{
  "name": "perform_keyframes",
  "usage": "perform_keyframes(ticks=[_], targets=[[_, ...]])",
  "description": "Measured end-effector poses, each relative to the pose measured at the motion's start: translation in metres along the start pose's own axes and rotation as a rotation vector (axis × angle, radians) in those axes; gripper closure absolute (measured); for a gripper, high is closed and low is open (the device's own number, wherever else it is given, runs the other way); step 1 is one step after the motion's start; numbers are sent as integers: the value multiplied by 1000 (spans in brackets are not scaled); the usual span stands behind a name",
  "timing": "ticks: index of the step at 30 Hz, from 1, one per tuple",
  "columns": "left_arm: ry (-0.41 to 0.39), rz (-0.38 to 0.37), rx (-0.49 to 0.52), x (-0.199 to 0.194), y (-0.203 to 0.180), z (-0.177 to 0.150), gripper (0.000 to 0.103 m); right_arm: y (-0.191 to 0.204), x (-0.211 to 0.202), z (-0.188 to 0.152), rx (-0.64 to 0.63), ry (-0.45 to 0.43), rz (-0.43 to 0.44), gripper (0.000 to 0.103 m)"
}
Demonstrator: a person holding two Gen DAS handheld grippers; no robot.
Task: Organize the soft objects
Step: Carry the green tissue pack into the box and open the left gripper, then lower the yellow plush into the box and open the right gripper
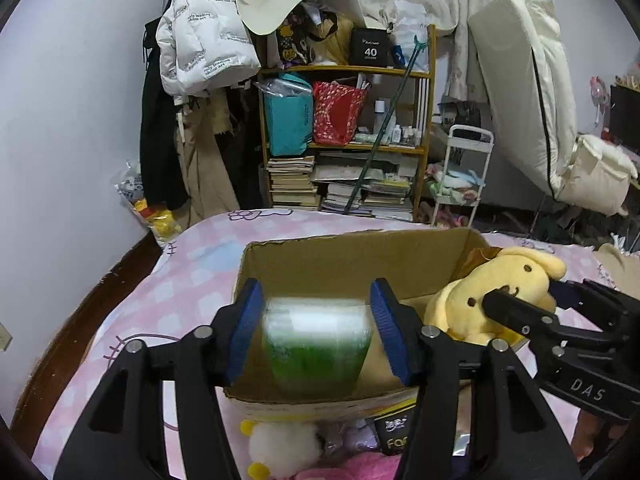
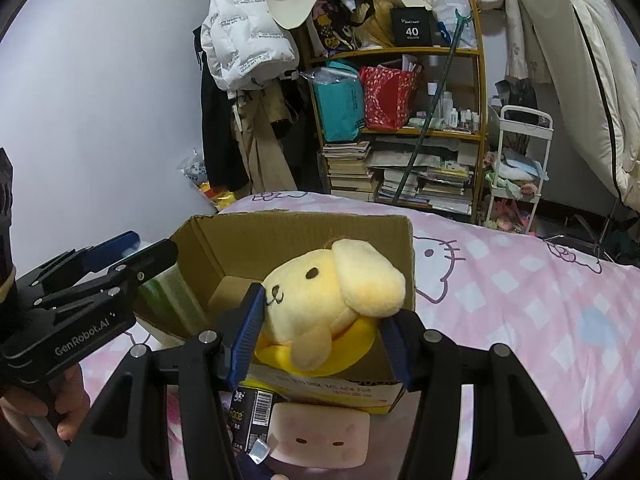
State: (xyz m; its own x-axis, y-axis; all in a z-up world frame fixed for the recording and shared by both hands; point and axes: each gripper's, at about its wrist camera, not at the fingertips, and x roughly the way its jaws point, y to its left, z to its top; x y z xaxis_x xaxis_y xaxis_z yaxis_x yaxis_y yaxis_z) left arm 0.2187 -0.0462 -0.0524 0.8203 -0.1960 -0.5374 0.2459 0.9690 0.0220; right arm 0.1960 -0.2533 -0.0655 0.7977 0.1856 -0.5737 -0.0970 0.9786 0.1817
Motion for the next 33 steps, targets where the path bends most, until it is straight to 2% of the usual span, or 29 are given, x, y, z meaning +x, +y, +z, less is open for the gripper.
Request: perform_keyframes(ticks=[3, 8, 11, 13, 16, 18, 19, 21, 26, 33], targets=[[-4, 28, 13, -1, -1, -1, 30, -4, 4, 0, 20, 18, 11, 42], [36, 42, 0, -4, 1, -3, 27, -7, 2, -3, 36, 20, 16, 21], [44, 58, 7, -12, 0, -6, 19, -8, -3, -1, 52, 16, 22, 18], [37, 74, 22, -22, -1, -7, 19, -7, -10, 0, 52, 7, 19, 12], [32, 82, 39, -33, -2, -7, 19, -5, -23, 0, 43, -9, 10, 10], [46, 66, 24, -42, -1, -9, 19, -4, -30, 0, 40, -12, 6, 7], [49, 55, 15, -44, -1, -8, 18, -4, -32, -1, 41, -15, 6, 1], [55, 32, 1, -53, 1, -12, 10, -4, -39, -3, 43, -30, 8, 0], [56, 56, 30, -69, 0, -17, 10, -3, -47, -9, 45, -13, -9, 0], [104, 85, 38, -80, 5, -25, 9, -3, -56, -22, 58, 22, -18, 0]])
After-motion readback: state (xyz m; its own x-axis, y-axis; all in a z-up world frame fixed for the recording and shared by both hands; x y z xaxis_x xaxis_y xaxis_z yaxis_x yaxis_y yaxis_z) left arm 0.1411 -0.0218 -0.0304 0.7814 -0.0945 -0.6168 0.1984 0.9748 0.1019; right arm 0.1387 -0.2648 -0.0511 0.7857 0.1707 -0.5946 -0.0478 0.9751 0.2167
